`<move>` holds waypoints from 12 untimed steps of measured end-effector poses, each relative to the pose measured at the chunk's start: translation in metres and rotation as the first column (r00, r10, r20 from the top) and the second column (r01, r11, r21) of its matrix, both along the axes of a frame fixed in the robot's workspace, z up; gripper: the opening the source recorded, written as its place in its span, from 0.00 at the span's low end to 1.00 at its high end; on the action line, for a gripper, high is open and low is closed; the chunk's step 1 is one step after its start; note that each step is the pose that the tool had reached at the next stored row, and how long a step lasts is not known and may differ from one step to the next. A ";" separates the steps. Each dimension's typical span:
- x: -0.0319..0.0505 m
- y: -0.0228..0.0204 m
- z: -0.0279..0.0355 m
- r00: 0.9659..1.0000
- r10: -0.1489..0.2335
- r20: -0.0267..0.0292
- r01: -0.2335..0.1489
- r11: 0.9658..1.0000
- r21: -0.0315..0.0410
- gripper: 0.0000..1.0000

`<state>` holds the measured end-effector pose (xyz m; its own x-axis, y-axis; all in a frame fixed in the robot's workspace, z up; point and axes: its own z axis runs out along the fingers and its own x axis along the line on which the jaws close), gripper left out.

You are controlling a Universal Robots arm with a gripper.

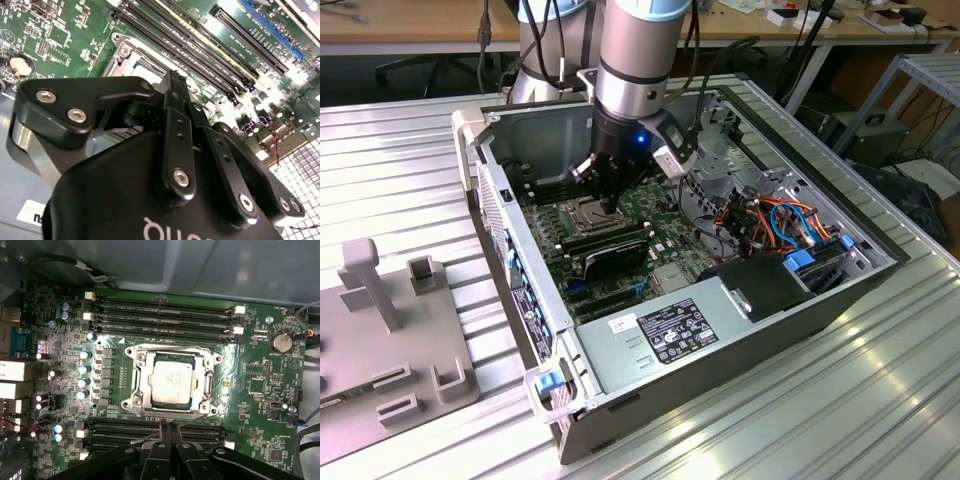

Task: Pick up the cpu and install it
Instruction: 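Install the second cpu locking lever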

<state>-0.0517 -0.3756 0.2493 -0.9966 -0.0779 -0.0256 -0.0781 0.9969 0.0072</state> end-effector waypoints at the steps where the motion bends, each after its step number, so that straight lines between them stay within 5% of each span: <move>1: -0.0017 0.0000 -0.0003 1.000 0.000 0.001 0.000 1.000 0.000 0.11; 7: -0.0129 0.0000 -0.0017 1.000 0.000 0.003 0.000 1.000 0.000 0.11; 12: -0.0135 -0.0001 -0.0017 1.000 0.000 0.003 0.000 1.000 0.000 0.11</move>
<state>-0.0653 -0.3756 0.2476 -0.9966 -0.0779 -0.0286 -0.0781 0.9969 0.0069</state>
